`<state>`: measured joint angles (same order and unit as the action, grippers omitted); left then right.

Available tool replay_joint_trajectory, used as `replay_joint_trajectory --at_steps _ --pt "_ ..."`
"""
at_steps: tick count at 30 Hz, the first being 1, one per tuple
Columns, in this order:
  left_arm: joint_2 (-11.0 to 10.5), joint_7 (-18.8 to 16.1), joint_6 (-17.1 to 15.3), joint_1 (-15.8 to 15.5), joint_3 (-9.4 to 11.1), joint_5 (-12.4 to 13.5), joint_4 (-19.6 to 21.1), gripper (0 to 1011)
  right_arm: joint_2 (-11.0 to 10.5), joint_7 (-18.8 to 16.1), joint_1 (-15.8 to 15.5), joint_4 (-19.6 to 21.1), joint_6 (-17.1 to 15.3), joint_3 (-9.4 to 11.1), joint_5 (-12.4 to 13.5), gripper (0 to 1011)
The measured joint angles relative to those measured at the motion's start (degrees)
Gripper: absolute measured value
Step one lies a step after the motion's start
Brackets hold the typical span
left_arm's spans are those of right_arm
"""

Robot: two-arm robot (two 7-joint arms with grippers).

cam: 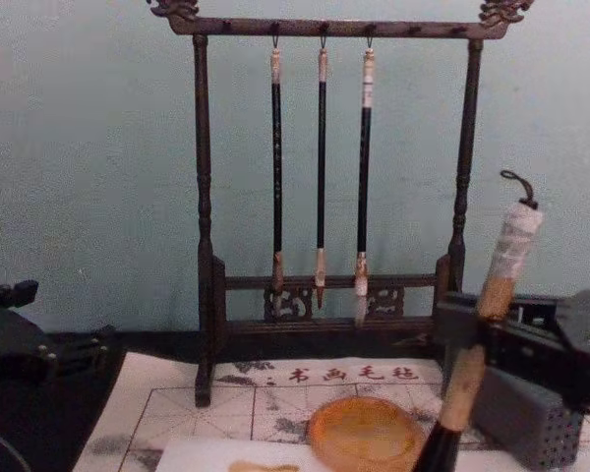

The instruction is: Pick up the brush from the inkstone, write on the paper, then place the brush back to its original position.

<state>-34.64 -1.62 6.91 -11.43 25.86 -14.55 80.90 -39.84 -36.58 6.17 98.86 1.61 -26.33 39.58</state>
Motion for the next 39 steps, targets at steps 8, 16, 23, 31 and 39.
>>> replay_joint_trajectory --at_steps 8,16,23,31,39 --pt "0.0 0.0 0.0 0.0 0.0 0.0 0.0 1001 -0.3 0.28 -0.88 0.75 0.27 1.38 0.27 185" --pt "0.0 0.0 0.0 0.0 0.0 0.0 0.0 1001 -0.05 0.37 -1.29 1.55 1.14 2.97 1.4 185" --pt "0.0 0.0 0.0 0.0 0.0 0.0 0.0 1001 1.63 1.72 -1.09 1.09 1.41 5.24 4.33 185" --pt "0.0 0.0 0.0 0.0 0.0 0.0 0.0 1001 5.17 5.22 0.98 -1.92 -0.58 7.27 9.11 185" --pt "0.0 0.0 0.0 0.0 0.0 0.0 0.0 1001 9.36 11.45 4.7 -6.64 -4.7 7.86 12.93 185"
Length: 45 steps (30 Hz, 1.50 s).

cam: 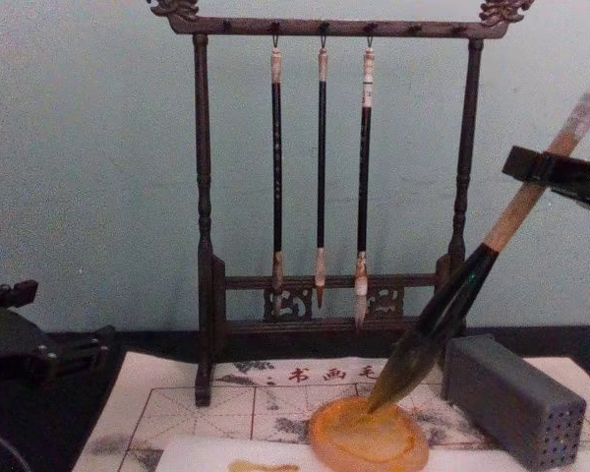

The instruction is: Pick up the brush from the inkstone, write on the paper, then place the brush back to its original position.

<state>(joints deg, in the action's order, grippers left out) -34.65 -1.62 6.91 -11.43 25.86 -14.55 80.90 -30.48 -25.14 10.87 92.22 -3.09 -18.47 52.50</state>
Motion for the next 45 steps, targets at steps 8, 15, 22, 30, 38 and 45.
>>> replay_joint_trajectory --at_steps 8,15,22,30,38,45 --pt "0.0 0.0 0.0 0.0 0.0 0.0 0.0 1001 3.48 5.67 4.22 -5.19 -4.42 -0.76 2.84 185" --pt "0.0 0.0 0.0 0.0 0.0 0.0 0.0 1001 6.22 9.46 7.54 -9.5 -7.57 -1.52 5.69 185" --pt "0.0 0.0 0.0 0.0 0.0 0.0 0.0 1001 8.53 12.56 9.76 -13.26 -9.45 -1.92 8.88 185" --pt "0.0 0.0 0.0 0.0 0.0 0.0 0.0 1001 9.87 15.24 10.94 -15.8 -9.84 -2.28 11.09 185" --pt "0.0 0.0 0.0 0.0 0.0 0.0 0.0 1001 10.41 17.03 11.29 -17.46 -9.37 -2.83 12.63 185" --pt "0.0 0.0 0.0 0.0 0.0 0.0 0.0 1001 10.75 18.12 11.47 -18.59 -8.63 -3.04 13.69 185"
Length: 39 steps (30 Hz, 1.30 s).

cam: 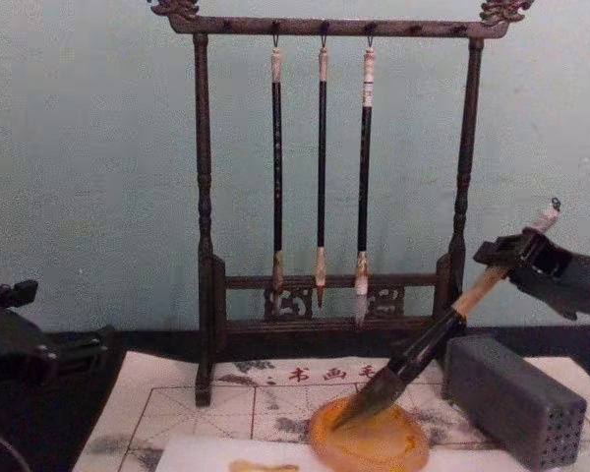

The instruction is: Pick up the brush from the inkstone, write on the paper, then place the brush back to its original position.

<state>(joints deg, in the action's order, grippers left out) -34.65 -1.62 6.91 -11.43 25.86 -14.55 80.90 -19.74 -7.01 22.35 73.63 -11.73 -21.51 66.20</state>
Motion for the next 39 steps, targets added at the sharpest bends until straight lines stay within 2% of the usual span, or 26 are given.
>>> replay_joint_trajectory --at_steps 39 --pt "0.0 0.0 0.0 0.0 0.0 0.0 0.0 1001 0.71 1.66 0.74 -3.28 0.93 -0.79 3.11 185"
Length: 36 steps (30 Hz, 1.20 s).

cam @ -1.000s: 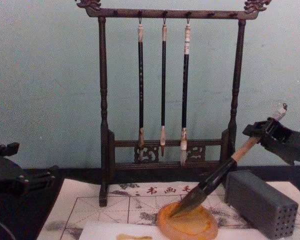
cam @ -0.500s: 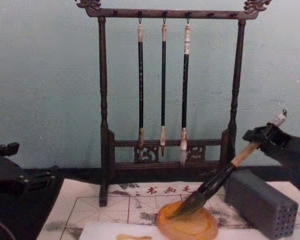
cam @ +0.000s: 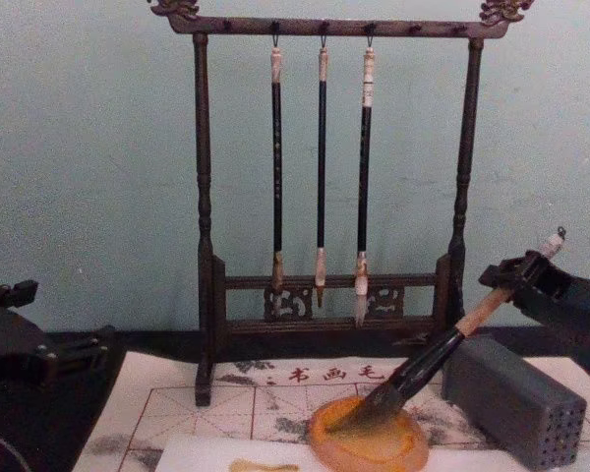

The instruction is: Pick up the brush from the inkstone, write on the paper, then place the brush back to its original position.

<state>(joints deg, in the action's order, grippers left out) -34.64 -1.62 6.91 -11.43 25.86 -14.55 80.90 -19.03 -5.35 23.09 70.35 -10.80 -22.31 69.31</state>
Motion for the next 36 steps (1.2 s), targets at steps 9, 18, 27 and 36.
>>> replay_joint_trajectory --at_steps 9,18,27,36 --pt "0.0 0.0 0.0 0.0 0.0 0.0 0.0 1001 -0.02 -0.02 0.0 0.0 0.0 0.0 0.0 185" --pt "0.0 0.0 0.0 0.0 0.0 0.0 0.0 1001 -0.03 -0.06 -0.01 0.01 -0.02 0.02 -0.03 255" --pt "0.0 0.0 0.0 0.0 0.0 0.0 0.0 1001 -0.03 -0.11 -0.03 0.04 -0.04 0.02 -0.05 544" --pt "0.0 0.0 0.0 0.0 0.0 0.0 0.0 1001 -0.03 -0.14 -0.03 0.08 -0.04 0.02 -0.07 820"
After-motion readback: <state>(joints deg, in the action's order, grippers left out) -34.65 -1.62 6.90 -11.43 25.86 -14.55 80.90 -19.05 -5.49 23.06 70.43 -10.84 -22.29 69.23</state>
